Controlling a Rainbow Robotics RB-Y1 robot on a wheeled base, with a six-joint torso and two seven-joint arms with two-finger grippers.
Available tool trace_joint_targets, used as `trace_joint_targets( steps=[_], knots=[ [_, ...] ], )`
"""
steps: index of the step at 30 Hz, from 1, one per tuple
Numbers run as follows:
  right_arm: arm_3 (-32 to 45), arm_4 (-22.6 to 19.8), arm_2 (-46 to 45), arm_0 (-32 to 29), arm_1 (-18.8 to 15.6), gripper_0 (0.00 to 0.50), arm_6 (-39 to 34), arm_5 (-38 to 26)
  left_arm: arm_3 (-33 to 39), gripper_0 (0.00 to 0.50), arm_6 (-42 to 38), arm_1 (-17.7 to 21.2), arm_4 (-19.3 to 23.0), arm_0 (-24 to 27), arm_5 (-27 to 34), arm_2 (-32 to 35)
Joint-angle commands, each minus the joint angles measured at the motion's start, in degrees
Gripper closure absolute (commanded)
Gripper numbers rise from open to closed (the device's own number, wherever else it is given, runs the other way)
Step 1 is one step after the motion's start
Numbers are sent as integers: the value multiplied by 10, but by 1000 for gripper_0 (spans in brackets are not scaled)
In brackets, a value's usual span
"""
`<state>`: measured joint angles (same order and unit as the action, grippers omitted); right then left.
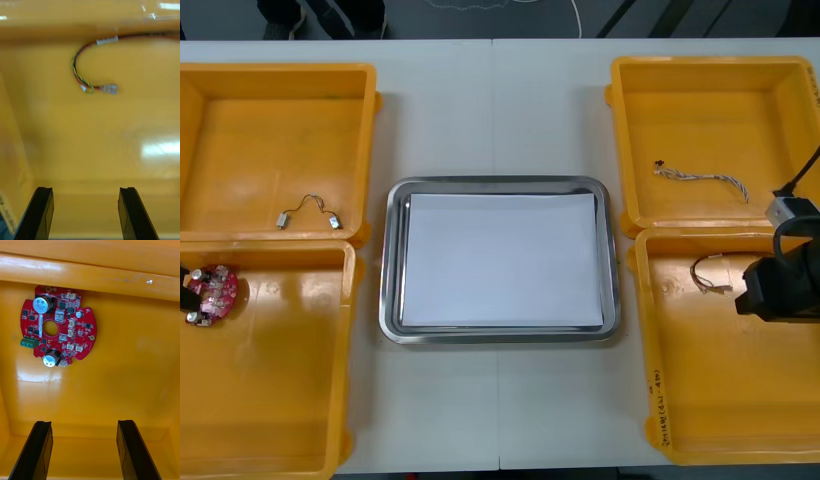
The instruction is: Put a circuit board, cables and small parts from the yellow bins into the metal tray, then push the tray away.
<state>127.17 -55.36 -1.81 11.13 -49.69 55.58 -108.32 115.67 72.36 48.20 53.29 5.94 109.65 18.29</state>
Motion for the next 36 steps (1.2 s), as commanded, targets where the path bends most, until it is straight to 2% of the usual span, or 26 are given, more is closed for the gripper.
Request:
trace_joint_targets(
  steps=[1,9,16,24,30,36],
  knots=[
    [6,-19,-51,16,-15,0,-86,-17,-16,0,114,14,-4,-9,3,28],
    [5,17,-55,16,-18,0,-234,-17,-66,0,214,14,-12,-10,-37,36],
    [-19,28,-80,16,-17,0,-360,-17,-115,0,284,13,-16,-10,-95,31],
    [-53,48,-85,15,-11,0,-470,13,-147,0,323,13,-15,-13,-145,12],
    [-61,81,-85,15,12,0,-529,36,-148,0,347,13,-16,-29,-180,-4],
    [-70,115,-88,15,43,0,-542,51,-147,0,379,7,-16,-44,-197,-3]
  ],
)
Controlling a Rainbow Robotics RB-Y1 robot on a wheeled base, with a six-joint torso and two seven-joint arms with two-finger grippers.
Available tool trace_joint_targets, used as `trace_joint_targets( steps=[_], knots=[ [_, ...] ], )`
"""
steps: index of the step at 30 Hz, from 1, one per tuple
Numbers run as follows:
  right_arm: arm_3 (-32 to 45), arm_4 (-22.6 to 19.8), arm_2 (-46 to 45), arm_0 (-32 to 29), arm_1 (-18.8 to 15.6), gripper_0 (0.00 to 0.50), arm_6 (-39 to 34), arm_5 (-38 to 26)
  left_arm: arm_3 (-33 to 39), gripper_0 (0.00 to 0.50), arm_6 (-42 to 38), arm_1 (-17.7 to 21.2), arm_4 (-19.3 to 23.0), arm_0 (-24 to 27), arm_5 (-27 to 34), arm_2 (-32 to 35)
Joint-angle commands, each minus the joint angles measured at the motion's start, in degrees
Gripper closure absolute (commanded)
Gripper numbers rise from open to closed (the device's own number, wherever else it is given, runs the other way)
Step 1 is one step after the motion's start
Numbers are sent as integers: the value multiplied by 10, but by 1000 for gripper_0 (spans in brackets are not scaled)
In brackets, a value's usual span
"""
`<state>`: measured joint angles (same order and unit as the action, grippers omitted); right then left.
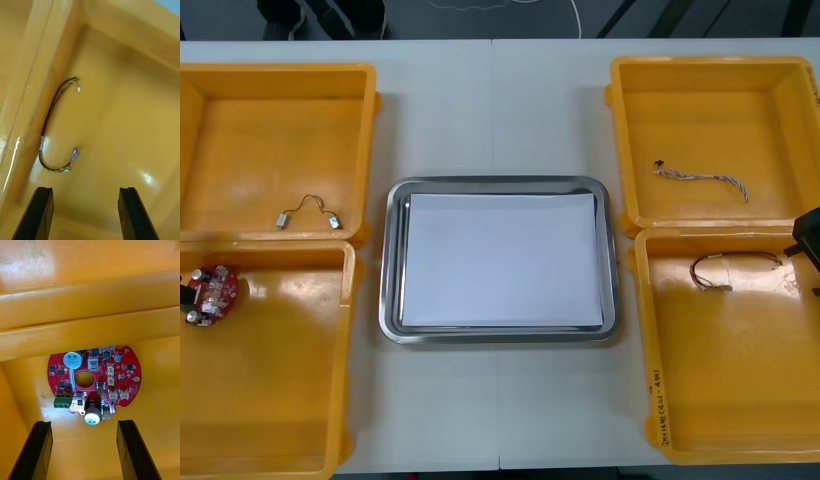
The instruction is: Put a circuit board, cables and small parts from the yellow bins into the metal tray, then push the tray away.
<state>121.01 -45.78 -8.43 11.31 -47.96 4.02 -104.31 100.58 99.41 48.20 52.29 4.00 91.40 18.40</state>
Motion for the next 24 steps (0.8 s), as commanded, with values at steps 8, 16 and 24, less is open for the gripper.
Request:
trace_joint_targets(
  steps=[8,16,24],
  knots=[
    [-46,46,-24,13,65,0,-26,38,8,0,157,-19,-12,-51,-47,6],
    [-56,43,-23,-12,66,0,-31,51,10,0,212,-71,-24,-57,-47,38],
    [-56,45,-23,-31,76,0,-33,82,16,0,214,-72,-32,-58,-53,34]
  ],
)
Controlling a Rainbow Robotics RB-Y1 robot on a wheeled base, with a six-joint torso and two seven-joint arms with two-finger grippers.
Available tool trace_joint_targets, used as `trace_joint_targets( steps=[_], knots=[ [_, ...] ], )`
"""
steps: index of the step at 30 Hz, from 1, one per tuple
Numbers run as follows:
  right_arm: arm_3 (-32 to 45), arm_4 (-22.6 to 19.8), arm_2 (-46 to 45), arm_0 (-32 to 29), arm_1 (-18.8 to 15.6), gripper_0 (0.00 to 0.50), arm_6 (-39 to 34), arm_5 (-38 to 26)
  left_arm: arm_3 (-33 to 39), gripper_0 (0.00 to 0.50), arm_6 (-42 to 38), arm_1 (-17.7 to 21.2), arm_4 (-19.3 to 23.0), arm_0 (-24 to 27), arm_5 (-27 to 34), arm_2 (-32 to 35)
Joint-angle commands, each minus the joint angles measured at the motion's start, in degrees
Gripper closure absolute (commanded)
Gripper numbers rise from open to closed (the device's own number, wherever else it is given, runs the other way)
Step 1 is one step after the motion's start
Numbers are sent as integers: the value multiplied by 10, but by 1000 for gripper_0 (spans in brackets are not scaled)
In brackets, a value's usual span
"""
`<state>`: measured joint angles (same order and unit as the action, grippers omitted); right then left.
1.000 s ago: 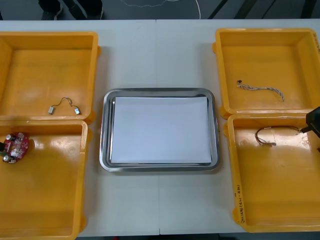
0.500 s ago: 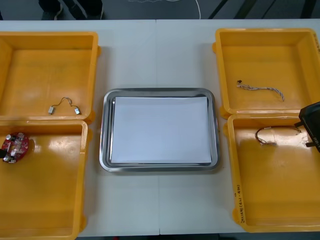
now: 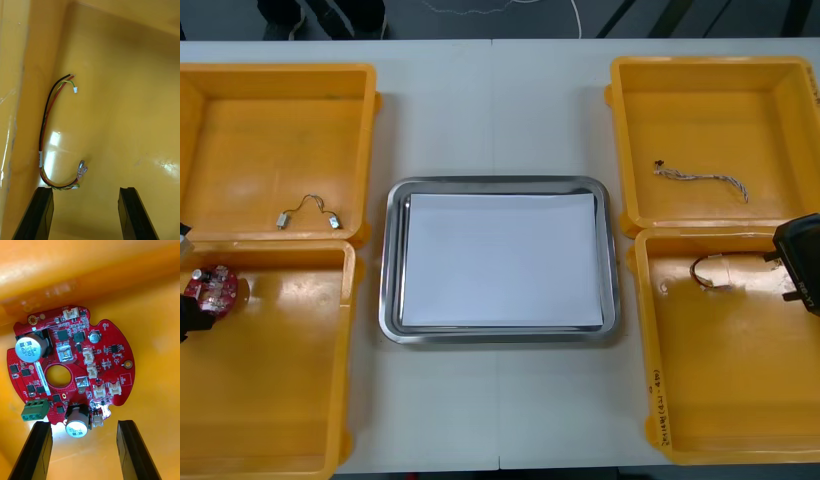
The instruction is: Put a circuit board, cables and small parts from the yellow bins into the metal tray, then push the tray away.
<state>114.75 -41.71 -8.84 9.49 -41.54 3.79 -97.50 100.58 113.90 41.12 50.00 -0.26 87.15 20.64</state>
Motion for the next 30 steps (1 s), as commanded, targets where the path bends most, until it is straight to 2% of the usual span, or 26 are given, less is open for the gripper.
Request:
trace_joint_targets(
  steps=[1,14,28,30],
  knots=[
    [7,3,-19,-14,16,0,-31,17,15,0,69,-2,-11,-16,-12,10],
    [-5,24,22,-14,42,0,-41,42,15,0,70,-2,-19,-16,-20,-5],
    [-37,61,82,-13,51,0,-67,84,15,0,71,-5,-23,-16,-23,-16],
    [-40,61,88,-13,52,0,-70,88,15,14,72,-9,-25,-16,-23,-16]
  ],
)
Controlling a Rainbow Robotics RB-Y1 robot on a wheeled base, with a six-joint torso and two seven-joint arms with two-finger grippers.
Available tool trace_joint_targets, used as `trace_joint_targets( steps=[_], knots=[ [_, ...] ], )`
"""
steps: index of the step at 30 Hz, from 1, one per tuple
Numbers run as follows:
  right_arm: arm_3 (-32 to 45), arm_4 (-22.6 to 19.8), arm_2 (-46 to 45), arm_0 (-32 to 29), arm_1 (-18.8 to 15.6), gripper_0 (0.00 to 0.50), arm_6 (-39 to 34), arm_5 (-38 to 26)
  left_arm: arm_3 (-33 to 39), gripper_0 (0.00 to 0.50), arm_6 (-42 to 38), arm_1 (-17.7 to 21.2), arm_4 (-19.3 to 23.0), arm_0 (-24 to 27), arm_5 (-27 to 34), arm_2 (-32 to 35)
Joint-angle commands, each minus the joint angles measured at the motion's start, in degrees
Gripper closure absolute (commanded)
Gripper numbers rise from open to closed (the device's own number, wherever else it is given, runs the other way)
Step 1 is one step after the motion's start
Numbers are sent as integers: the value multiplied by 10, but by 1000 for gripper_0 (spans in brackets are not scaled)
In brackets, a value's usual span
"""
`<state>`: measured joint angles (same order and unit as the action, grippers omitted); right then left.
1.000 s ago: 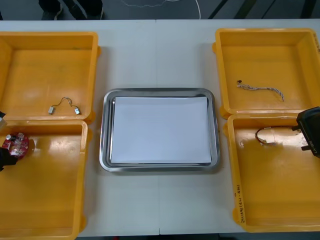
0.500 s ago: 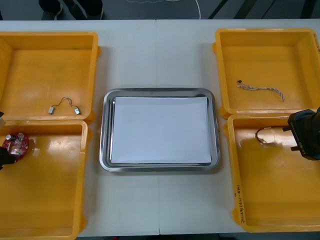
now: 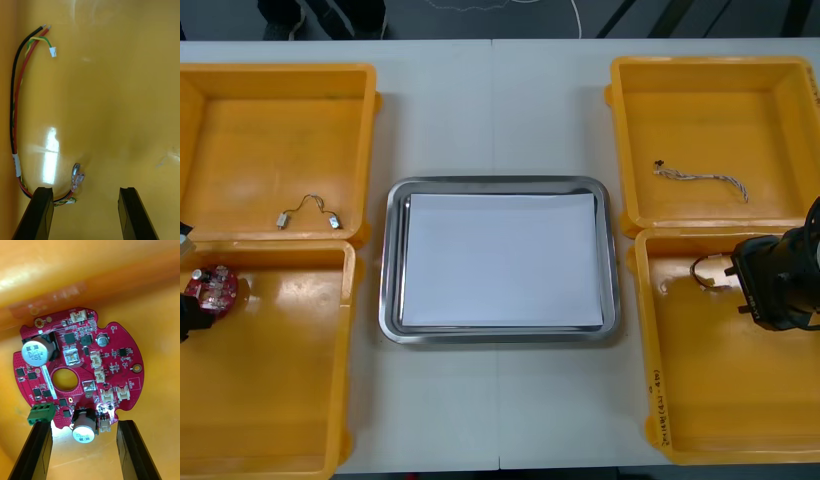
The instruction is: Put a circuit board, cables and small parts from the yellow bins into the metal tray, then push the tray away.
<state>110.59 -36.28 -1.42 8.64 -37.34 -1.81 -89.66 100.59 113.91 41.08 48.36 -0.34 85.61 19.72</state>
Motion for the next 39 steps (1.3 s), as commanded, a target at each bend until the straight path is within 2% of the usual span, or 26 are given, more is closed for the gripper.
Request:
trace_joint_targets(
  steps=[1,2,3,4,5,7,8,14,19,21,22,23,26,27,28,34,39],
  knots=[
    [1,7,19,-4,10,0,-16,13,15,27,73,-8,-10,-15,-7,-6],
    [-1,7,22,-3,10,0,-17,16,15,40,73,-8,-10,-15,-7,-6],
    [-5,10,28,-1,10,0,-19,20,15,78,74,-8,-8,-15,-6,-6],
    [-9,10,32,1,10,0,-21,26,15,153,75,-8,-7,-15,-6,-6],
    [-11,10,34,1,10,0,-22,31,15,192,75,-8,-7,-15,-5,-6],
    [-21,13,37,5,13,0,-24,41,15,334,76,-8,-6,-15,-5,-6],
    [-26,15,37,7,17,0,-23,41,15,382,77,-8,-7,-15,-5,-6],
    [-55,17,47,21,20,0,-22,41,15,491,79,-7,-7,-16,-1,-6],
    [-74,17,51,32,21,0,-23,41,15,500,79,-8,-5,-16,3,-6],
    [-78,16,52,34,22,93,-24,42,15,500,79,-8,-2,-16,6,-3],
    [-79,15,51,34,22,234,-24,42,16,500,79,-8,2,-16,8,-1],
    [-79,15,52,34,22,311,-24,41,20,500,79,-8,4,-16,10,1],
    [-79,14,52,34,22,389,-21,36,31,500,76,-7,9,-19,23,8],
    [-78,14,51,34,22,463,-21,33,36,500,75,-8,12,-22,27,12],
    [-79,14,51,35,22,500,-21,31,39,500,74,-8,14,-24,28,14],
    [-79,12,48,41,17,500,-20,2,80,500,61,-8,25,-48,40,25],
    [-72,1,34,45,5,500,-18,-39,139,500,11,-7,31,-83,53,29]
  ],
)
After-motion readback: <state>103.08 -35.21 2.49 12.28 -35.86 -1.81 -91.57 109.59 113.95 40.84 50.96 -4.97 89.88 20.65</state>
